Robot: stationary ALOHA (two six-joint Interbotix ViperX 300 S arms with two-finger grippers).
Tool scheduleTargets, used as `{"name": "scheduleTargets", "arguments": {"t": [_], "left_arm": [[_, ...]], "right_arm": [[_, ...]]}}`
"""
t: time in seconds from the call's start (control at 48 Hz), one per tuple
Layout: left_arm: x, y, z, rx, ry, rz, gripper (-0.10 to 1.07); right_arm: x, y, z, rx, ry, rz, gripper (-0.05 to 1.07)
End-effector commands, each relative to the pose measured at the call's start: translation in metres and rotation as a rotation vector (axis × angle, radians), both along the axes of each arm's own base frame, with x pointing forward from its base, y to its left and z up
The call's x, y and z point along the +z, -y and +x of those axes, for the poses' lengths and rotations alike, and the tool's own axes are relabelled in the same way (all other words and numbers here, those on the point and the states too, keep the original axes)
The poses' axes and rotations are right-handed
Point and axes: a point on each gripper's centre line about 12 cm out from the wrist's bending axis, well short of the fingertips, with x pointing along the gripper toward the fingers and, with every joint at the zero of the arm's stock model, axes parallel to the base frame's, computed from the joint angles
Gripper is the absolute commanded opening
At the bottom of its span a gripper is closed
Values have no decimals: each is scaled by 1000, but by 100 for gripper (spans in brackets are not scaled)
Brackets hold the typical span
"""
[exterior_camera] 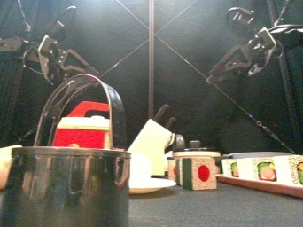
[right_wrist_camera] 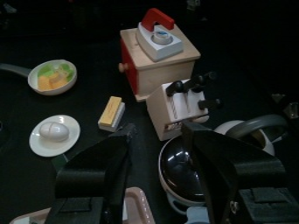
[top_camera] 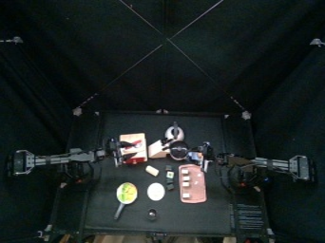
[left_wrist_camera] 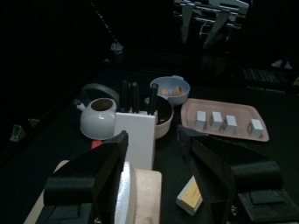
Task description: Grab white sushi roll piece from plate
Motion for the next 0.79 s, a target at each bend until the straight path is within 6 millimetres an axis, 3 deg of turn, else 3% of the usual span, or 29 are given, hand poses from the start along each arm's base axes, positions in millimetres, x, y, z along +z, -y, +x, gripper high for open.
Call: {"name": "scheduleTargets", "arguments": {"t": [0.0, 0.375, 0.5, 0.604, 0.771], "left_arm": [[12, 0, 5, -4, 37, 9, 86], [28, 25, 14, -115, 109, 25, 86], [32, 44, 16, -191, 161, 32, 86], [31, 56, 19, -242, 172, 31, 86], [17, 60, 26, -258, 121, 25, 86]], "right_arm": [[4, 0, 1, 4, 16, -4, 82], [10, 2, 2, -20, 43, 47, 82], [14, 8, 4, -117, 132, 304, 82], [1, 13, 7, -237, 150, 578, 82], [-18, 5, 27, -353, -48, 828, 82]]}}
